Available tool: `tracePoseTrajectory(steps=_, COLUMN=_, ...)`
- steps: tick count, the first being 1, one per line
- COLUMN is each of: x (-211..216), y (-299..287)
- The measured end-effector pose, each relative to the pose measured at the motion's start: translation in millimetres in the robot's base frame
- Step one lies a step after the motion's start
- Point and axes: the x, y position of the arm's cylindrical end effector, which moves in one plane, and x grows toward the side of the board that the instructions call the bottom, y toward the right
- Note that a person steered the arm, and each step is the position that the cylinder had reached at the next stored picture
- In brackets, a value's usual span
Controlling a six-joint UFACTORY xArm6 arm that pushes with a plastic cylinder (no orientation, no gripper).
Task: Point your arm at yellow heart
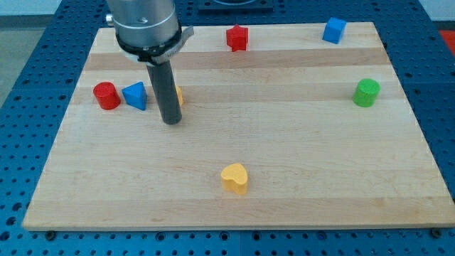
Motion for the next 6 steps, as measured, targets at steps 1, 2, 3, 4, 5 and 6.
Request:
tracePoseTrajectory(steps=1, x=42.2, y=5.5)
tracePoseTrajectory(steps=2, x=80.8, y=14.1)
tracePoseTrajectory(steps=3, x=119.9, y=35.1)
tracePoseTrajectory(steps=4, x=141.1, y=67.5)
tracePoseTrajectory(steps=5, x=141.1, y=103.7)
tracePoseTrajectory(steps=6, x=137.6, y=120.1)
